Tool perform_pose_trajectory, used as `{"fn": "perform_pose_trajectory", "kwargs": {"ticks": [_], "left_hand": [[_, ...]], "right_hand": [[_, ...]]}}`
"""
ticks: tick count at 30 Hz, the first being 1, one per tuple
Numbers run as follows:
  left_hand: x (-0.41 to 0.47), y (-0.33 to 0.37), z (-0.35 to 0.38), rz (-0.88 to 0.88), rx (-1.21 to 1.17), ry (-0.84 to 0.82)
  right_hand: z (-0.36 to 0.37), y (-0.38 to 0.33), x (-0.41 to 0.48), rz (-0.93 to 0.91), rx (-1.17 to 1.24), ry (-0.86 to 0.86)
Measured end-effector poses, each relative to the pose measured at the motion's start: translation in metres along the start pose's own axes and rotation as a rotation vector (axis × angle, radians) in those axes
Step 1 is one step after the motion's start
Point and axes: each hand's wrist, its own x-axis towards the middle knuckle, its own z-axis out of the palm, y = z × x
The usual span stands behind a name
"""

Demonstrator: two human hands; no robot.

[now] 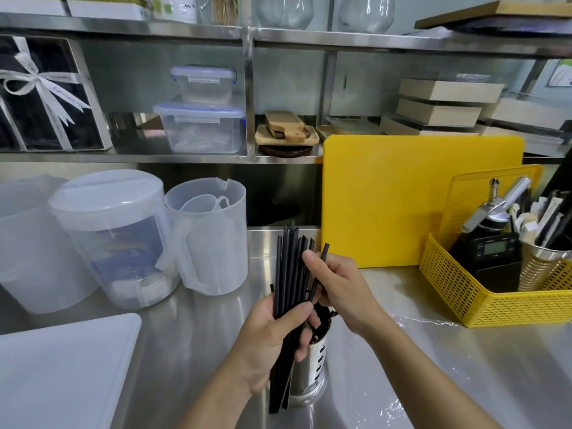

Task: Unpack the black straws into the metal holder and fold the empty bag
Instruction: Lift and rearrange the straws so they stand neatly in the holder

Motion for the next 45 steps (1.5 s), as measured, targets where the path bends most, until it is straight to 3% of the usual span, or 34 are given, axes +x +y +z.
{"fn": "perform_pose_trajectory", "kwargs": {"ticks": [10, 13, 16, 22, 25, 30, 35, 38, 41, 43, 45], "left_hand": [[-0.009, 0.003, 0.001, -0.091, -0.034, -0.017], [-0.009, 0.006, 0.001, -0.115, -0.059, 0.047], [-0.004, 0.008, -0.005, -0.147, -0.122, 0.203], [0.008, 0.013, -0.031, -0.115, -0.348, 0.457], [0.013, 0.016, -0.033, -0.093, -0.379, 0.461], [0.024, 0.02, -0.027, -0.166, -0.457, 0.369], [0.03, 0.018, -0.03, -0.182, -0.465, 0.336], [0.03, 0.017, -0.036, -0.148, -0.472, 0.32], [0.025, 0.021, -0.036, -0.088, -0.428, 0.221], [0.019, 0.024, -0.029, -0.089, -0.349, 0.097], [0.013, 0.022, -0.018, -0.113, -0.252, -0.008]], "right_hand": [[-0.003, 0.009, -0.003, -0.006, -0.019, -0.008], [0.001, 0.006, -0.003, -0.013, -0.041, 0.106], [-0.001, 0.005, -0.001, -0.008, -0.01, 0.326], [-0.015, 0.005, 0.003, -0.121, 0.433, 0.624], [-0.01, 0.012, -0.003, -0.163, 0.26, 0.533], [0.012, 0.038, -0.015, -0.287, -0.239, 0.123], [0.022, 0.052, -0.022, -0.406, -0.572, -0.098], [0.017, 0.047, -0.024, -0.32, -0.433, -0.196], [0.015, 0.037, -0.018, -0.165, -0.025, 0.034], [0.012, 0.03, -0.009, 0.002, 0.078, 0.126], [0.01, 0.024, -0.003, 0.151, 0.157, 0.001]]}}
